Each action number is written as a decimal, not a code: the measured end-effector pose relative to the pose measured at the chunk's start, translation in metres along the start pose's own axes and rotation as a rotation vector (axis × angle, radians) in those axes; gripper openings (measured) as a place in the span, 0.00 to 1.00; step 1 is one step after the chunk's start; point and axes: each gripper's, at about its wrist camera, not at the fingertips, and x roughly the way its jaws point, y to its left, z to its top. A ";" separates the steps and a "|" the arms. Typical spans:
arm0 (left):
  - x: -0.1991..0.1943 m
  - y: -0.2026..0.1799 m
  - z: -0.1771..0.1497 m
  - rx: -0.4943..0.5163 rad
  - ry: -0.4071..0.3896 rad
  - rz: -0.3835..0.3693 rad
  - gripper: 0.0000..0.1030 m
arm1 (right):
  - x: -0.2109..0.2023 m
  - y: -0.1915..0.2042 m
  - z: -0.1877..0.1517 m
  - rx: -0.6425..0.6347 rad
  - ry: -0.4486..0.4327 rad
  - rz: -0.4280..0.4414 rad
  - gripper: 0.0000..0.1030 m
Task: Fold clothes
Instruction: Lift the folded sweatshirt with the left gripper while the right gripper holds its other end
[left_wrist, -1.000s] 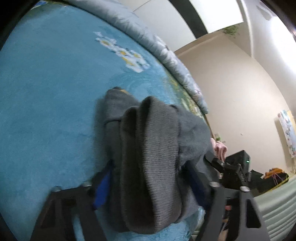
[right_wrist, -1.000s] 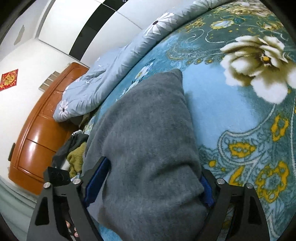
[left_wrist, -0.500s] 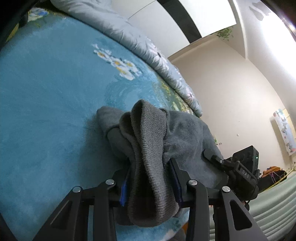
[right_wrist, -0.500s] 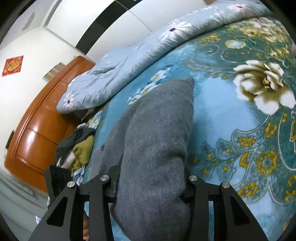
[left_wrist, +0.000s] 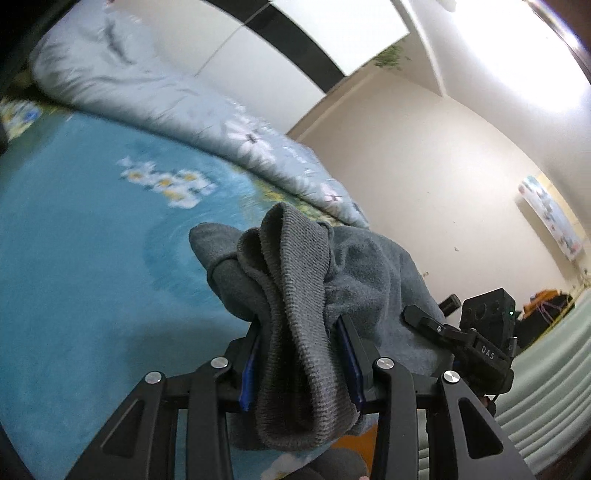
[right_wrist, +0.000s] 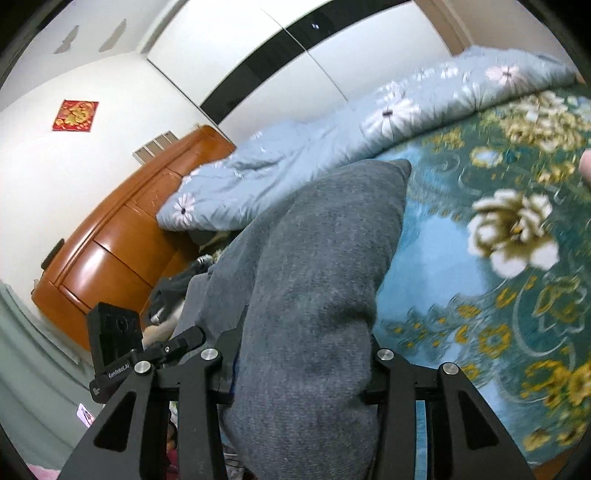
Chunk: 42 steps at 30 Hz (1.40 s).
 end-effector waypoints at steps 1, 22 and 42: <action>0.004 -0.007 0.002 0.012 -0.001 -0.008 0.39 | -0.009 -0.002 0.003 -0.005 -0.014 -0.002 0.43; 0.246 -0.188 0.038 0.307 0.237 -0.210 0.39 | -0.181 -0.162 0.064 0.054 -0.227 -0.224 0.43; 0.509 -0.277 0.002 0.341 0.306 -0.236 0.39 | -0.246 -0.416 0.201 0.155 -0.133 -0.464 0.44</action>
